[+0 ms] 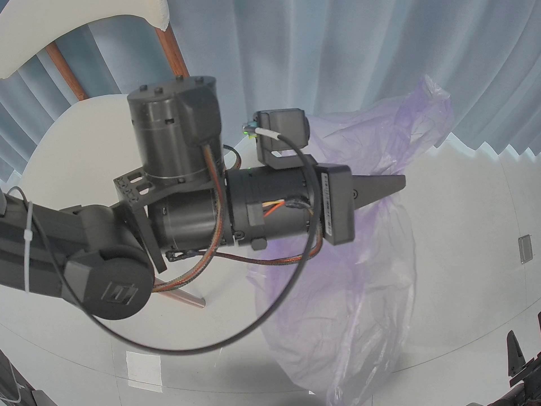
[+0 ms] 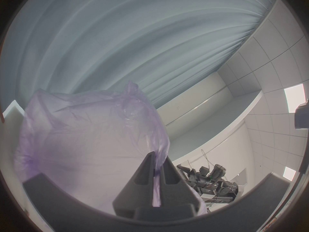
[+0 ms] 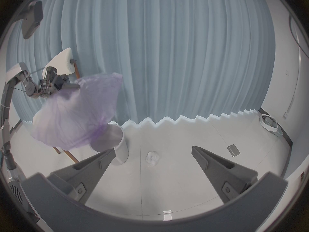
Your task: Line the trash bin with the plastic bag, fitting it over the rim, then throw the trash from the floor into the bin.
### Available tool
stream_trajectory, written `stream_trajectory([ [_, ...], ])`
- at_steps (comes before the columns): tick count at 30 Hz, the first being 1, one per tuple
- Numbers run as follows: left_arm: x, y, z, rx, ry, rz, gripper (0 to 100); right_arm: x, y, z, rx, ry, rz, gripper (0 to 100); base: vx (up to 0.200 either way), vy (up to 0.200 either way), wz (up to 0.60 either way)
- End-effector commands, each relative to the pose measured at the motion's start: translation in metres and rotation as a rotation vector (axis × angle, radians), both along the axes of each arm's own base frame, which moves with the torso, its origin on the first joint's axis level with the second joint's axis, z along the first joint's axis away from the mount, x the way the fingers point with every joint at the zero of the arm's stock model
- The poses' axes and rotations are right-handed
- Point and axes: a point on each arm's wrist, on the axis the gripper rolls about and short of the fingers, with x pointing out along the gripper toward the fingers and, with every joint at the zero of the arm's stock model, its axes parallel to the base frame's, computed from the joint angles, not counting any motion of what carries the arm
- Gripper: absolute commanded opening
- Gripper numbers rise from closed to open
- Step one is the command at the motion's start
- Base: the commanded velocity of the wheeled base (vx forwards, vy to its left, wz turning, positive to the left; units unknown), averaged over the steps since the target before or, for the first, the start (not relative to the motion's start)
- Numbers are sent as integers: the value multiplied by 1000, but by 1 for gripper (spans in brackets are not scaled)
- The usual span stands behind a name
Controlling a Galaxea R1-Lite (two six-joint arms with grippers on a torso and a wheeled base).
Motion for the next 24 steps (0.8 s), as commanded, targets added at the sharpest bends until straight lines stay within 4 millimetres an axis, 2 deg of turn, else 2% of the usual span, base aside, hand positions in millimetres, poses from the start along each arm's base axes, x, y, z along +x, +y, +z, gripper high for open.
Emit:
stream_trajectory([
  [1,26,5,-30,68,34,62,0,0,0,-5,-2,1,1,100,0,0,0],
  [3,42,13,-46,115,7,103,0,0,0,-5,-2,1,1,100,0,0,0],
  [6,58,19,-58,139,-23,140,0,0,0,-5,-2,1,0,100,0,0,0],
  [12,67,15,-73,150,-11,153,0,0,0,-5,-3,1,1,100,0,0,0],
  [18,84,9,-72,155,-78,287,0,0,0,-5,-3,1,0,100,0,0,0],
  [19,87,7,-73,161,-79,357,0,0,0,-5,-3,1,0,100,0,0,0],
  [22,86,6,-76,176,-69,448,0,0,0,-5,-3,1,0,100,0,0,0],
  [24,85,6,-74,175,-64,450,0,0,0,-5,-3,1,0,100,0,0,0],
])
